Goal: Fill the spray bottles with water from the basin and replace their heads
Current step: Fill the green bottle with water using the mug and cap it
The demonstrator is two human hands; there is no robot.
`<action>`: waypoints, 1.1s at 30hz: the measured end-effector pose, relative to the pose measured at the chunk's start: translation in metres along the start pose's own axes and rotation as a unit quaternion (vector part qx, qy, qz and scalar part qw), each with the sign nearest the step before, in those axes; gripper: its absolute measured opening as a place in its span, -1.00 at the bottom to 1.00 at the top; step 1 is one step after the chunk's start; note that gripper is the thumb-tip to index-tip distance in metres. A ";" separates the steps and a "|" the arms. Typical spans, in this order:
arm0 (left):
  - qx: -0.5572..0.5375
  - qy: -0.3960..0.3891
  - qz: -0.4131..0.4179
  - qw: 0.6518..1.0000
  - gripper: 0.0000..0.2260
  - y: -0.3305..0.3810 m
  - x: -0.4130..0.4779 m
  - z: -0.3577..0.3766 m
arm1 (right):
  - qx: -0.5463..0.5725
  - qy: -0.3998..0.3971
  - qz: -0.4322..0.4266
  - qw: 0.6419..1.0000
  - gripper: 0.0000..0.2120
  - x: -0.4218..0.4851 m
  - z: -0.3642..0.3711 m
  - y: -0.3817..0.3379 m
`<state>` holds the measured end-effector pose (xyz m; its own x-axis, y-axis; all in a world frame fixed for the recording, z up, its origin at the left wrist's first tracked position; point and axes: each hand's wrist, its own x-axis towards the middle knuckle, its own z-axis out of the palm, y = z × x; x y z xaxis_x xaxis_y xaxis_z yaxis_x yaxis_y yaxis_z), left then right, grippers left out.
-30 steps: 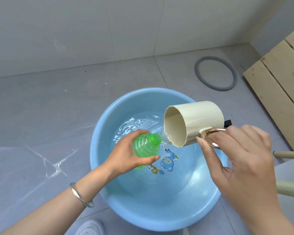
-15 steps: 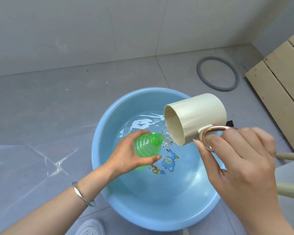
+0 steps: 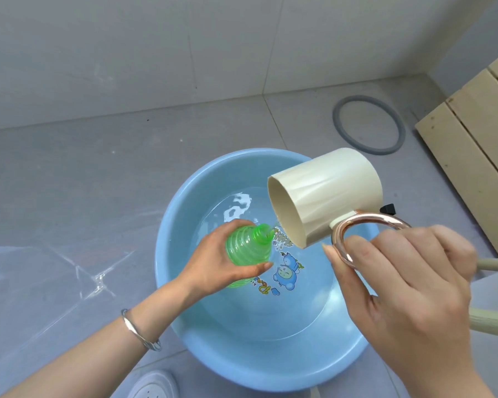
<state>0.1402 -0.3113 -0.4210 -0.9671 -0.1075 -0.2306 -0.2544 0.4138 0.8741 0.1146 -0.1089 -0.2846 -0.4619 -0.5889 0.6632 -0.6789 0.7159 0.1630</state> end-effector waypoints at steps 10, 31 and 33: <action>-0.001 0.002 -0.003 1.000 -0.39 -0.006 -0.004 -0.011 | 0.184 -0.086 0.299 0.932 -0.80 -0.022 0.040 0.017; -0.002 0.038 -0.024 0.999 -0.35 -0.013 -0.012 -0.036 | 0.066 -0.277 0.183 0.941 -0.71 -0.049 0.190 -0.031; -0.006 0.042 -0.022 0.999 -0.38 -0.012 -0.013 -0.037 | 0.098 -0.261 0.178 0.944 -0.71 -0.048 0.192 -0.041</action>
<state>0.1562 -0.3481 -0.4126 -0.9518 -0.2004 -0.2323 -0.2957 0.3966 0.8691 0.0547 -0.1825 -0.4633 -0.8643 -0.4650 0.1916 -0.4963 0.8503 -0.1750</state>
